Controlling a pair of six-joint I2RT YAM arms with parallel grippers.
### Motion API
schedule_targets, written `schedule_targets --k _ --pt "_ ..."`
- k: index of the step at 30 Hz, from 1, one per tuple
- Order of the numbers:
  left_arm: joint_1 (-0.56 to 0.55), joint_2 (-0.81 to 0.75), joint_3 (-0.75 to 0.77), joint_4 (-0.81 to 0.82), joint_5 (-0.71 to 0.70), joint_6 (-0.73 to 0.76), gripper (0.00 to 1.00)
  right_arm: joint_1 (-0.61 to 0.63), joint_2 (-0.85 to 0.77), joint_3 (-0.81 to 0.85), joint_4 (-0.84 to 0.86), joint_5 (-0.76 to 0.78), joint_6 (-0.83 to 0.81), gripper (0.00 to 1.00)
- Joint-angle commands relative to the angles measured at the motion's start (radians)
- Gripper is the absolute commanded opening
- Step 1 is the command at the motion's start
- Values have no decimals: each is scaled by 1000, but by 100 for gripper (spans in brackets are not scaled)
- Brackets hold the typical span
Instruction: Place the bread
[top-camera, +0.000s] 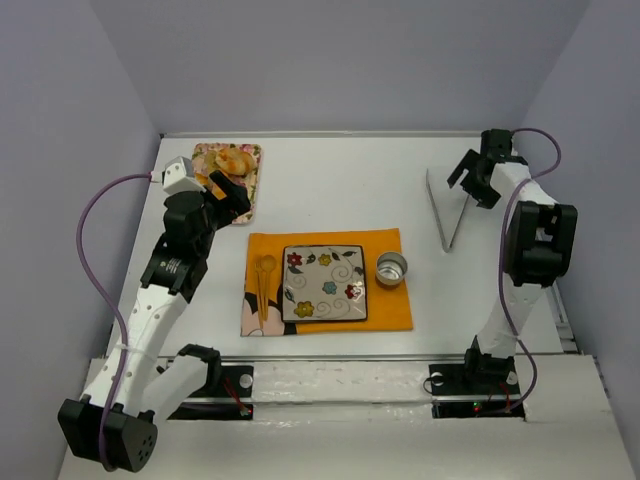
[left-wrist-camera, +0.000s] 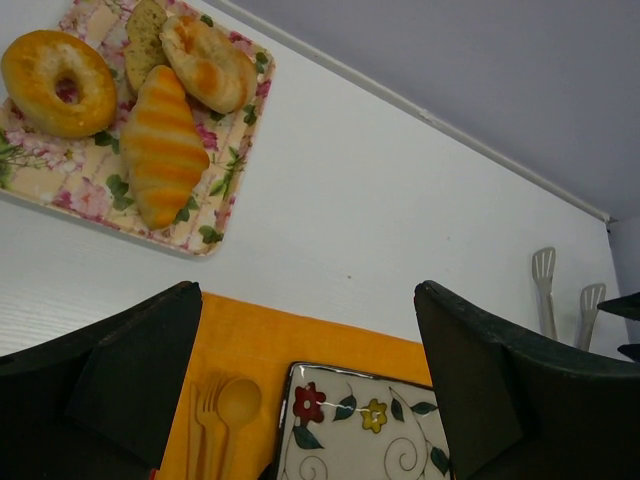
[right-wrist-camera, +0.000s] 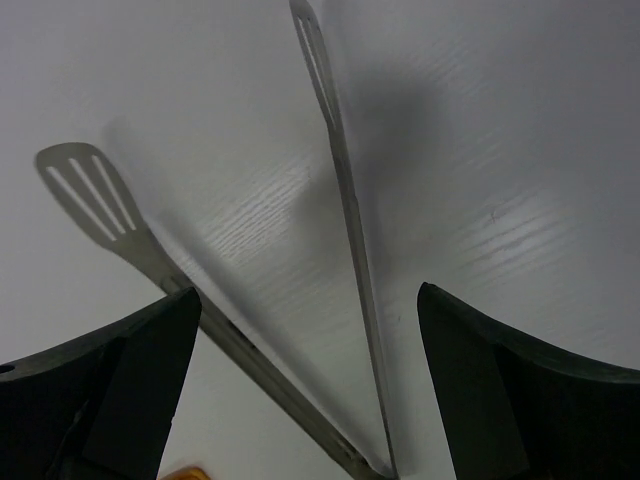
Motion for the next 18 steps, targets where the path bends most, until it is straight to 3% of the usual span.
schedule_targets --k 1,11,15,18 --pt "4 8 -7 54 6 19 99 0 82 61 -12 29 32 94" --pt "4 14 -5 53 10 21 99 -9 213 144 -9 71 56 82" --pt "4 17 -1 51 7 21 99 -18 225 141 -9 64 53 67" --pt "4 17 4 51 8 21 99 -18 223 120 -9 55 50 62"
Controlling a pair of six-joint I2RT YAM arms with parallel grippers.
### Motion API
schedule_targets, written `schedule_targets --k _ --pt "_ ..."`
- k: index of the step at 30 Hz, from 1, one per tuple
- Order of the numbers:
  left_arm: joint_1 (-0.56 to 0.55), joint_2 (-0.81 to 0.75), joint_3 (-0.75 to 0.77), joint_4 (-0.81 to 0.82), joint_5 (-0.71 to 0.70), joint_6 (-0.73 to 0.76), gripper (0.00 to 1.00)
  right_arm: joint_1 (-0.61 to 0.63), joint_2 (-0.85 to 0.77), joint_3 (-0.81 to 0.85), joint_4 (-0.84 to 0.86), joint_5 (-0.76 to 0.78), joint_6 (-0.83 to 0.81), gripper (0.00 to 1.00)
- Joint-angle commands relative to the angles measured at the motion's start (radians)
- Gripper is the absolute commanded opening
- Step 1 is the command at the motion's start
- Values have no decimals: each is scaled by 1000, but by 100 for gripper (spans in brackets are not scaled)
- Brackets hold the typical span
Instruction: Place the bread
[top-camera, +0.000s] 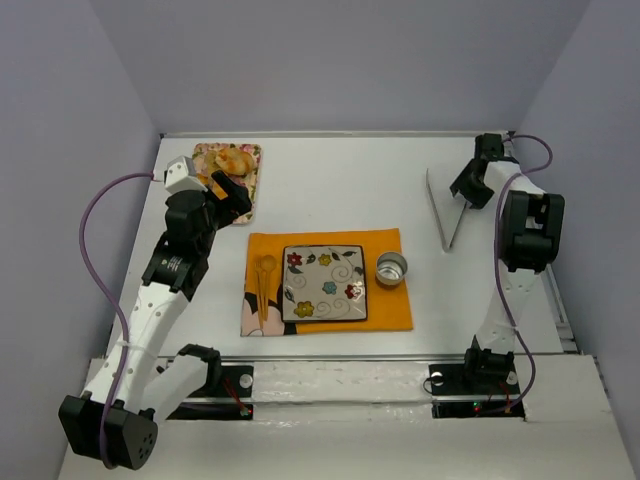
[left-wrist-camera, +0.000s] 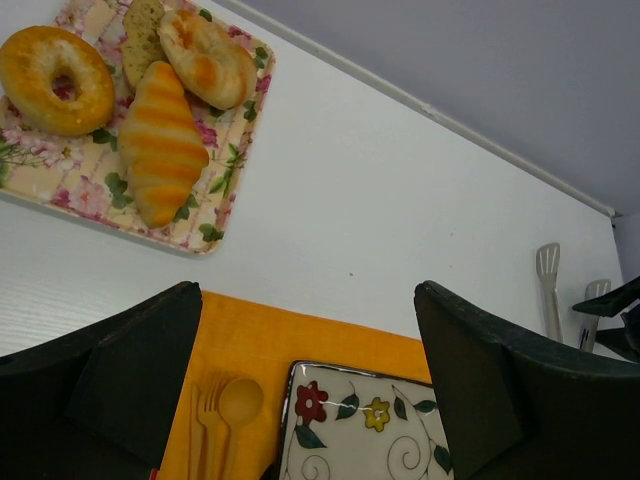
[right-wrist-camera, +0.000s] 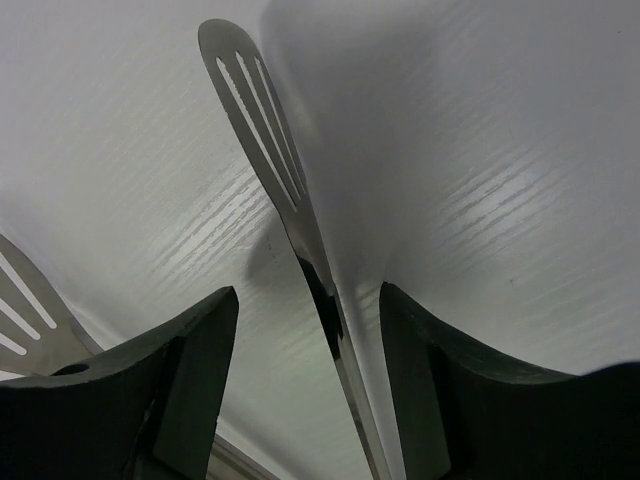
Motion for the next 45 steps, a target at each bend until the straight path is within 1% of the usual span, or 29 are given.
schedule_targets --k 1,6,9,10,11,12,13,14,16,18,20,21,22,24,25,28,29,31,32,33,34,35,36,37,38,41,45 --pt "4 4 4 45 1 17 99 -11 8 3 8 7 3 62" --pt "4 -1 5 40 0 15 99 -11 -12 -58 8 2 -17 58" --pt "4 -1 4 40 1 12 99 -11 -26 -87 10 13 -29 51" --pt "4 -1 4 40 6 12 99 -11 -27 -91 10 15 -40 43" --pt "4 1 4 40 12 15 99 -11 -27 -91 10 10 -43 39" --pt "4 2 4 40 13 14 99 -11 -27 -89 10 2 -51 29" --pt "4 5 4 40 16 12 99 -11 -27 -86 10 -7 -68 25" --pt "4 7 5 41 23 12 99 -11 -29 -77 11 -21 -74 17" --pt "4 15 9 45 36 12 99 -11 -38 -66 10 -41 -102 7" --pt "4 22 16 52 75 15 99 -11 -70 -55 17 -74 -117 7" --pt "4 25 21 71 147 21 99 -11 -109 -57 33 -123 -128 7" --pt "3 27 19 83 174 29 99 -11 -159 -71 60 -155 -144 7" --pt "3 27 18 125 276 35 99 -11 -185 -78 74 -247 -149 7" --pt "3 25 -5 179 380 50 99 -11 -268 -107 100 -350 -151 7" --pt "-3 19 -16 248 477 49 99 -11 -297 -123 131 -454 -148 7" --pt "-26 19 -62 366 611 35 99 19 -389 -175 183 -577 -129 7" --pt "-49 24 -71 427 680 23 99 32 -453 -214 220 -623 -114 7" --pt "-85 33 -77 465 716 14 99 62 -518 -256 258 -669 -99 7" --pt "-127 47 -74 486 730 14 99 94 -581 -302 310 -723 -73 7" --pt "-154 54 -71 497 736 17 99 107 -610 -328 344 -760 -48 7" --pt "-175 70 -71 512 741 18 99 121 -639 -353 420 -797 4 7" --pt "-200 77 -74 556 757 17 99 153 -693 -403 460 -846 30 7" --pt "-244 85 -76 584 764 14 99 173 -716 -425 497 -858 56 7" --pt "-266 97 -85 653 780 9 99 208 -739 -443 546 -867 108 7" --pt "-289 105 -90 692 793 7 99 226 -762 -463 559 -866 133 7" --pt "-381 133 -99 799 799 14 99 269 -843 -531 680 -866 225 7" --pt "-447 188 -62 824 793 29 99 315 -926 -581 749 -845 300 7"
